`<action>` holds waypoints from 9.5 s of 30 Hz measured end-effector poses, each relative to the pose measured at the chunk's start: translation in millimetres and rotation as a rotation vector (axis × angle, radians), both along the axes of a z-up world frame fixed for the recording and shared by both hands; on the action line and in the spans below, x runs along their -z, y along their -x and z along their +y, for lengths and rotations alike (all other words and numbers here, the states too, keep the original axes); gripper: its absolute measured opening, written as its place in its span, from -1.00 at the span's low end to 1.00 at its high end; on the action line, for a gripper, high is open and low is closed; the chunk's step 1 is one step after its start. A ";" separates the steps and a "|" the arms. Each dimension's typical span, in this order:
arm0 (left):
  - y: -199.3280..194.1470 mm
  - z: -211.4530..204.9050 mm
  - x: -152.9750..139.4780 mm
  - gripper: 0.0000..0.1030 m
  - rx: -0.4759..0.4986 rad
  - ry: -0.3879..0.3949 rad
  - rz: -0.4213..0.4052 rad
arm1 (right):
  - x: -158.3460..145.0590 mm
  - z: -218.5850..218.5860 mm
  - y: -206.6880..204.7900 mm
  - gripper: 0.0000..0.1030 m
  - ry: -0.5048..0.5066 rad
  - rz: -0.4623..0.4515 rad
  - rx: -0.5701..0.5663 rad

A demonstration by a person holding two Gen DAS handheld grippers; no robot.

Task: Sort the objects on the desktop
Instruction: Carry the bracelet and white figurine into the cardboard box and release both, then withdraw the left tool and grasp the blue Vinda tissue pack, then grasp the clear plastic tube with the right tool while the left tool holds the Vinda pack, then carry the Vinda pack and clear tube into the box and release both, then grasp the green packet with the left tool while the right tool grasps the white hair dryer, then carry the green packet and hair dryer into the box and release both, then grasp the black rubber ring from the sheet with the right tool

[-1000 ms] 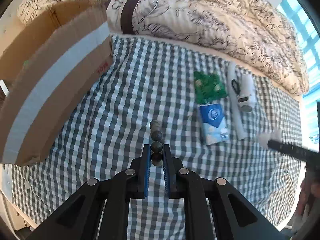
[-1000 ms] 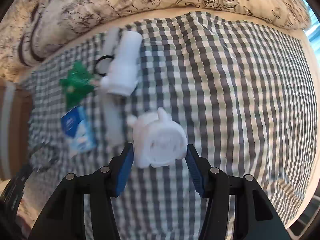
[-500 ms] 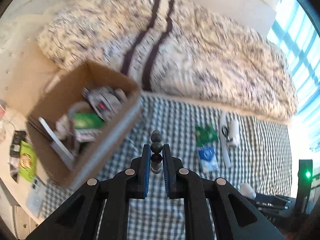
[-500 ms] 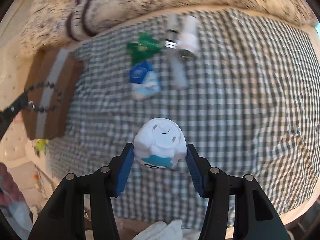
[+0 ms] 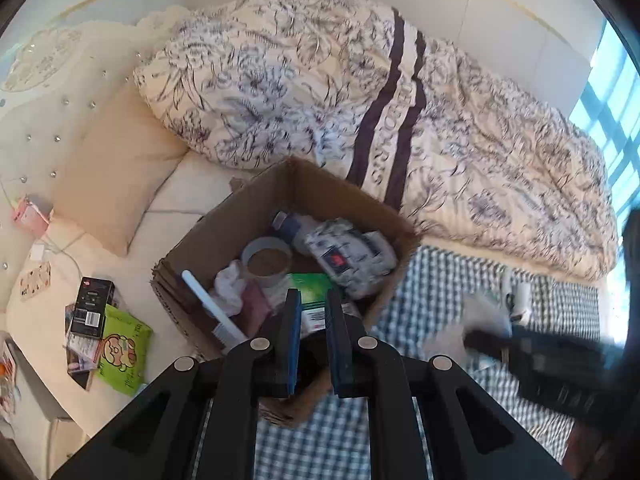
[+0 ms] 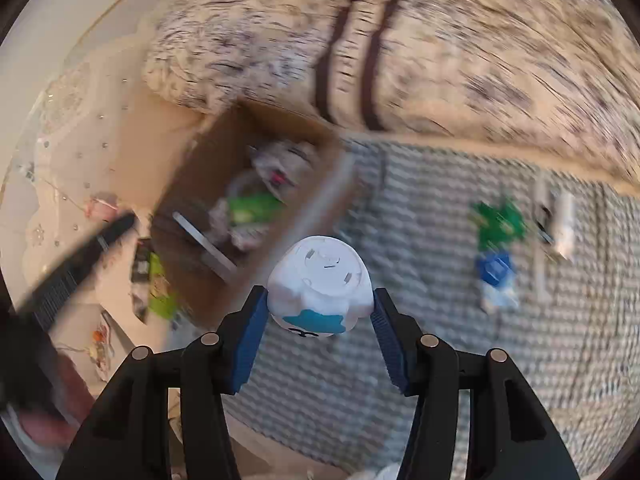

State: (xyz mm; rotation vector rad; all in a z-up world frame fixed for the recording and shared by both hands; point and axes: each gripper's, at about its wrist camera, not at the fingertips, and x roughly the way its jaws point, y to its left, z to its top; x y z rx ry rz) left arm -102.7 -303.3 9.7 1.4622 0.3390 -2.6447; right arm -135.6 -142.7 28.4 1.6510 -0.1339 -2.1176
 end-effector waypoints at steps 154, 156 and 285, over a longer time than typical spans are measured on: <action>17.2 -8.8 35.7 0.79 0.204 0.010 -0.079 | -61.3 -19.0 -9.9 0.15 0.063 0.166 0.208; 17.9 15.0 37.6 0.79 0.243 0.008 -0.078 | -48.4 20.0 -19.0 0.15 0.054 0.139 0.295; 31.6 205.3 63.6 1.00 0.303 0.081 -0.109 | 26.9 191.8 33.9 0.37 -0.107 0.078 0.324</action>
